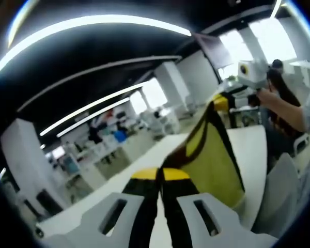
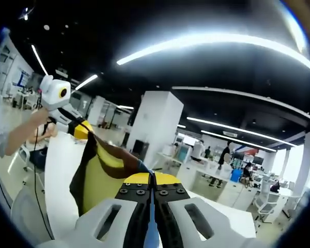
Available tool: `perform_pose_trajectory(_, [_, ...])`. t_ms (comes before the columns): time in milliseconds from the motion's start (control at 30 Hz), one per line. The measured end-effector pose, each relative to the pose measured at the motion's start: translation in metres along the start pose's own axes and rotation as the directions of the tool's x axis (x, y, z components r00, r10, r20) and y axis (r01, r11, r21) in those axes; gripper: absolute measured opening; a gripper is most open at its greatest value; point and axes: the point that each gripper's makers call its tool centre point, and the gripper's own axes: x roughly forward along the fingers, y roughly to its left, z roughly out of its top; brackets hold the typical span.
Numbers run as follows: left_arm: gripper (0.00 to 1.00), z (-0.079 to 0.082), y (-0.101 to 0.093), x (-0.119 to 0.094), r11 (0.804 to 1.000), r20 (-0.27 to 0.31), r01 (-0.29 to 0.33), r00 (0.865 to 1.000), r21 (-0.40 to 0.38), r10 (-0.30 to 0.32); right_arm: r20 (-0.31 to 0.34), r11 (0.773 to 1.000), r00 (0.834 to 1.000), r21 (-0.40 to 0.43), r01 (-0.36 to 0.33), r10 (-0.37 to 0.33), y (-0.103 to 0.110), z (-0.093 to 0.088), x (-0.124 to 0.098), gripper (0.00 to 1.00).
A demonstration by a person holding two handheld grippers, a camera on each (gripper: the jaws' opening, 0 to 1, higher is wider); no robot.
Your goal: Fold the garment on the visible template until the final outline fits inside the template.
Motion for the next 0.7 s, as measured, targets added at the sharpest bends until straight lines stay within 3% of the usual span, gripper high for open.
perform_pose_trajectory(267, [0.00,0.023,-0.003,-0.013,0.999,0.036,-0.002,0.999,0.033,0.000,0.042,0.999,0.999,-0.043,0.019,-0.017,0.001,0.024,-0.013,0.01])
perform_pose_trajectory(700, [0.00,0.039,-0.015,-0.035,0.998,0.055,-0.010,0.998,0.065,0.006,0.056,0.996,0.998,-0.084,0.026,-0.021,0.012,0.039,-0.033,0.01])
